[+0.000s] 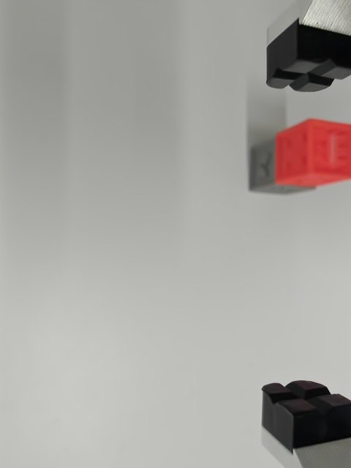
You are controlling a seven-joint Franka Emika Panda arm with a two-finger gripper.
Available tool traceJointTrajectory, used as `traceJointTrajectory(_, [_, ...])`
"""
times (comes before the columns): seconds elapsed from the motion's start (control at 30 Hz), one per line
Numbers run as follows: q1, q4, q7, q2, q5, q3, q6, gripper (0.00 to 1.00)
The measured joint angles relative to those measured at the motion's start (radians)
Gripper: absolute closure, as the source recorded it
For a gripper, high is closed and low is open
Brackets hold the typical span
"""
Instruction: Destack cube
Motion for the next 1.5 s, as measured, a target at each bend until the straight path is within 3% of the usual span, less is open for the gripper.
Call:
traceJointTrajectory(0.53, [0.0,-0.003,0.0,0.0,0.0,0.0,0.0,0.0])
traceJointTrajectory(0.8, [-0.001,-0.03,-0.002,-0.014,0.0,-0.002,0.014,0.0])
traceJointTrajectory(1.17, [-0.006,-0.103,-0.011,-0.055,0.0,-0.009,0.053,0.0])
traceJointTrajectory(1.5, [-0.014,-0.2,-0.025,-0.108,0.0,-0.019,0.105,0.0])
